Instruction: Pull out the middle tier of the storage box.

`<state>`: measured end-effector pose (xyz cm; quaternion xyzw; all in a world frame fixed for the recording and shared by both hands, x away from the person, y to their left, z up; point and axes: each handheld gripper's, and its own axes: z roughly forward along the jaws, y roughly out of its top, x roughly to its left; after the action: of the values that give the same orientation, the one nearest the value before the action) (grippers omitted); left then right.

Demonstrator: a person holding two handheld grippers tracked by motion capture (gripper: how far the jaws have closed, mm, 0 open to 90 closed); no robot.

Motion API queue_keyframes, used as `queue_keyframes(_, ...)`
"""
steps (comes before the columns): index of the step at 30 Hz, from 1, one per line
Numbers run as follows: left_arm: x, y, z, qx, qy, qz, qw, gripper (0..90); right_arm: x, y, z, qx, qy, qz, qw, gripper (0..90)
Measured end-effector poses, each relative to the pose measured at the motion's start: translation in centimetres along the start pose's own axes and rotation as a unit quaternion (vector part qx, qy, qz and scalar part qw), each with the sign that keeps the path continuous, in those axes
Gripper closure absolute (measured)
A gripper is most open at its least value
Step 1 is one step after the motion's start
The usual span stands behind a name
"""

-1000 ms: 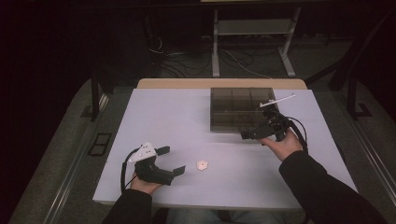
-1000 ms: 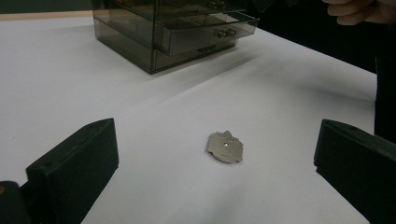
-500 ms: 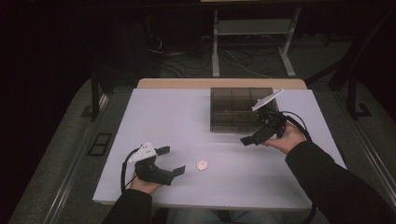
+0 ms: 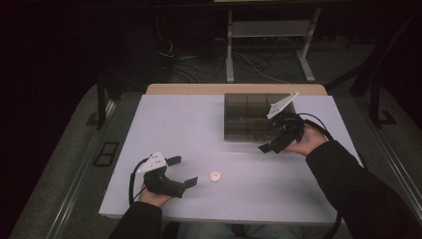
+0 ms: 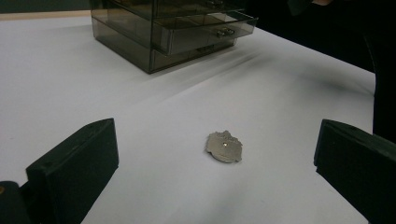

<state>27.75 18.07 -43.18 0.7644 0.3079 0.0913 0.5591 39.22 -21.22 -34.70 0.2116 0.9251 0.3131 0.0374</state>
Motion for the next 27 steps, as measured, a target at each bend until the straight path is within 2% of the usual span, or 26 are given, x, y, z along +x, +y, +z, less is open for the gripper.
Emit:
queue_keyframes(1, 0.0, 0.0, 0.0, 0.0, 0.0, 0.0, 1.0, 0.0, -0.2, -0.1, 0.0, -0.006, 0.002, -0.005, 1.0, 12.6)
queue_keyframes(5, 0.0, 0.0, 0.0, 0.0, 0.0, -0.001, 1.0, 0.0, -0.9, -0.5, 0.2, -0.011, -0.004, -0.005, 0.9999, 14.8)
queue_keyframes(12, 0.0, 0.0, 0.0, 0.0, 0.0, -0.001, 1.0, 0.0, -1.9, -1.0, 0.7, -0.014, 0.0, -0.019, 0.9997, 30.2)
queue_keyframes(18, 0.0, 0.0, 0.0, 0.0, 0.0, -0.001, 1.0, 0.0, -2.3, -1.1, 1.2, -0.018, 0.006, -0.018, 0.9996, 36.4)
queue_keyframes(23, 0.1, 0.0, 0.0, 0.0, 0.0, 0.0, 1.0, 0.0, -2.7, -1.1, 1.7, -0.019, 0.006, -0.028, 0.9994, 41.9)
queue_keyframes(27, 0.1, 0.0, 0.0, 0.0, 0.0, -0.001, 1.0, 0.0, -2.9, -1.1, 2.2, -0.014, 0.01, -0.028, 0.9995, 45.7)
